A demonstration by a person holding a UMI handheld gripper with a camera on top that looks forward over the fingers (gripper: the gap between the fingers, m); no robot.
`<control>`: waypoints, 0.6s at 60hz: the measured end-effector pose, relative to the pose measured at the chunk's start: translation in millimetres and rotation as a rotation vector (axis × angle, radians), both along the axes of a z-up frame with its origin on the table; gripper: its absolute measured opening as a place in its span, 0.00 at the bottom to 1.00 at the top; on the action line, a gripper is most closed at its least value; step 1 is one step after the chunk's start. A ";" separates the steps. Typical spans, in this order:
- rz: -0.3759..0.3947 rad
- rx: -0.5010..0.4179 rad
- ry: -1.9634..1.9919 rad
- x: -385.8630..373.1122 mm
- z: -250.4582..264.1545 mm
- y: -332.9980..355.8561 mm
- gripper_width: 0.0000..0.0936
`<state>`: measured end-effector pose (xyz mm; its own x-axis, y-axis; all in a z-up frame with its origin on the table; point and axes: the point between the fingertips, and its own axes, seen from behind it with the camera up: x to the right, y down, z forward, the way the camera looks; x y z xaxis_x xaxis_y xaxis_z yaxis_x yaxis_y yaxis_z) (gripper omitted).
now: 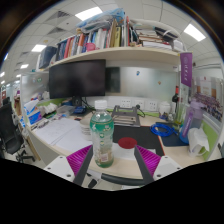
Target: Pour water
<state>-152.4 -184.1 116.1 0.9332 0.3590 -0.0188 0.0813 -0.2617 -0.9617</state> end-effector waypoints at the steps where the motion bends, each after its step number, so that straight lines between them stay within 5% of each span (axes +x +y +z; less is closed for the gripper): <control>1: 0.006 0.001 0.008 -18.4 -9.9 19.2 0.92; 14: 0.022 0.051 0.017 -67.2 -15.2 62.1 0.91; 27: -0.052 0.092 -0.012 -75.8 -24.5 90.1 0.53; 36: -0.052 0.116 0.026 -82.5 -20.5 95.8 0.42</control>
